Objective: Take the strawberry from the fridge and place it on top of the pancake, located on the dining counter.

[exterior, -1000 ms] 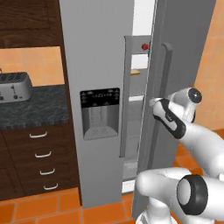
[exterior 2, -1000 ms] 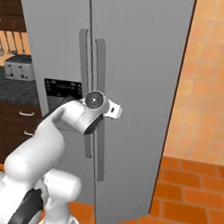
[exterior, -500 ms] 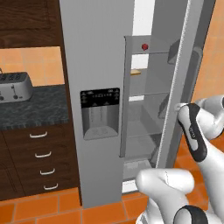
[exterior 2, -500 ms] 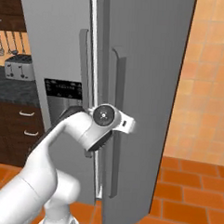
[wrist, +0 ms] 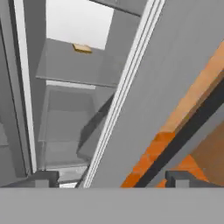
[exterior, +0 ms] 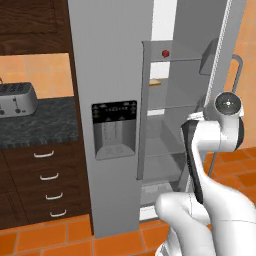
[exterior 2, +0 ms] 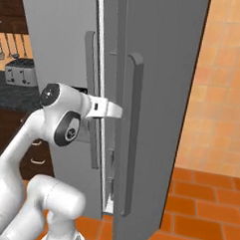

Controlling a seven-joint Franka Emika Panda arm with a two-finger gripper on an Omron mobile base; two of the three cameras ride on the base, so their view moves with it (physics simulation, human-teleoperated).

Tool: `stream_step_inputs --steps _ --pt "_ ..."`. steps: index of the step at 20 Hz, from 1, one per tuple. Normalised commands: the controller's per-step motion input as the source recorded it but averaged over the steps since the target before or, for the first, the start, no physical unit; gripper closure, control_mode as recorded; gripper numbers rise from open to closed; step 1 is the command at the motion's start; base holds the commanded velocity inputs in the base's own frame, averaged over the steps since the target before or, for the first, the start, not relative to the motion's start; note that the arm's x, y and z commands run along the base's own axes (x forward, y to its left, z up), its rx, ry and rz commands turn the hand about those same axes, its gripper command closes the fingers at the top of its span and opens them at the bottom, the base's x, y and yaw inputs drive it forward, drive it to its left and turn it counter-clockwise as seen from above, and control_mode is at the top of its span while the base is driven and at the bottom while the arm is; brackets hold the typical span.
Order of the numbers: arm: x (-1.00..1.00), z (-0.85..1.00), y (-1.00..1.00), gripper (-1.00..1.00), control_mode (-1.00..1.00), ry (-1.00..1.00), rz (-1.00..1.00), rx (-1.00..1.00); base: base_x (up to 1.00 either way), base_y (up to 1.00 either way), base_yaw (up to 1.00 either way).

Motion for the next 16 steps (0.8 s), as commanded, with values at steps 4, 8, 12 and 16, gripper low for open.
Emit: stream_step_inputs --steps 4,8,12,16 --pt "0.46 -0.04 1.0 -1.0 -1.0 0.52 0.0 -0.55 0.0 0.0 0.0" --pt "0.98 -0.32 0.16 -1.0 -1.0 0.65 0.0 -0.43 0.0 0.0 0.0" --pt "0.46 -0.32 -0.13 -1.0 -1.0 0.59 -0.05 -0.31 0.0 0.0 0.0" --pt "0.0 -0.54 -0.59 -1.0 -1.0 0.33 -0.08 -0.22 0.0 0.0 0.0"
